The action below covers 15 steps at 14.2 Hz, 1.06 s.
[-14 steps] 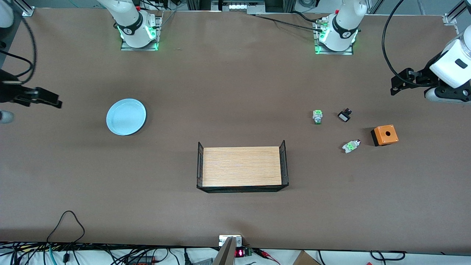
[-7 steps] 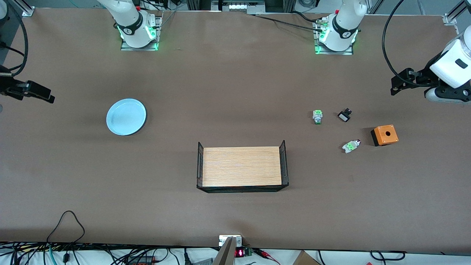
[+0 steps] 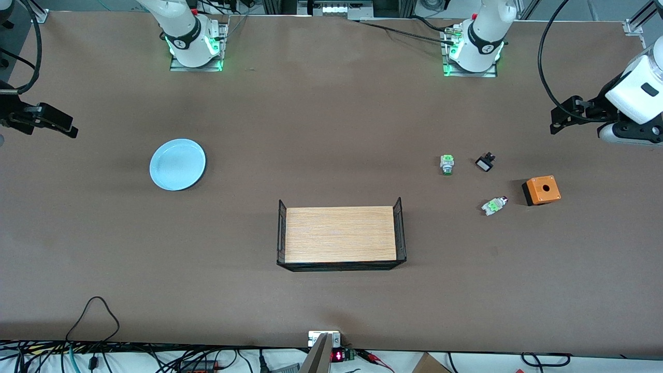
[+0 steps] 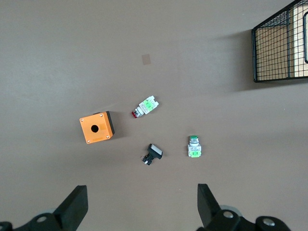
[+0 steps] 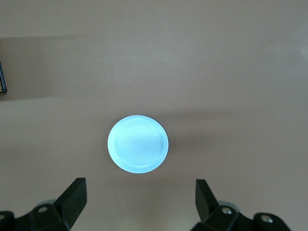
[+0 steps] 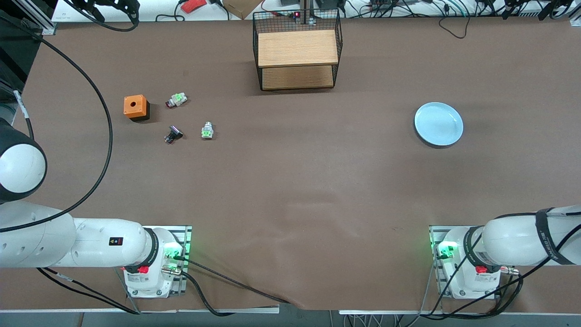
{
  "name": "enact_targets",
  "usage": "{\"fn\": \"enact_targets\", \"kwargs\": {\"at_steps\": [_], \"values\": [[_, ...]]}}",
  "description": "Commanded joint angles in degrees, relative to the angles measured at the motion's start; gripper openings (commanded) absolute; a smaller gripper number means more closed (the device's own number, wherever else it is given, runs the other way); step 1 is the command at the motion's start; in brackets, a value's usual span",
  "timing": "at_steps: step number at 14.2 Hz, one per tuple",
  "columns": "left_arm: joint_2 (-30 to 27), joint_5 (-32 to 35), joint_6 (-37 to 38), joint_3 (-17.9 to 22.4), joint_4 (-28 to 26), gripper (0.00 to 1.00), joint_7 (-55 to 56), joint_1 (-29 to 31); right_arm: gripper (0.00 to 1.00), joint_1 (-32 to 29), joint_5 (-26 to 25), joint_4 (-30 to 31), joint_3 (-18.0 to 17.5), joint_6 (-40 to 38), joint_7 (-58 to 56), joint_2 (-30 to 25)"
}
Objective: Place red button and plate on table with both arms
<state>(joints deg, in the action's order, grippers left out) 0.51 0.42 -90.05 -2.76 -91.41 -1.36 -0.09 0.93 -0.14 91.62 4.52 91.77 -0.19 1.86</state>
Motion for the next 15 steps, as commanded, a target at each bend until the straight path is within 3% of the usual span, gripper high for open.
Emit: {"fn": "enact_targets", "kwargs": {"at_steps": [1,15], "values": [[1.0,1.2,1.3,-0.1,2.0,1.0,-0.5,0.1,1.0,0.3,-0.7,1.1,0.0,0.0,-1.1,-1.0],[1.0,1.2,1.3,-0.1,2.0,1.0,-0.5,0.2,1.0,0.6,-0.3,-0.1,-0.2,-4.3,-0.9,-1.0]]}}
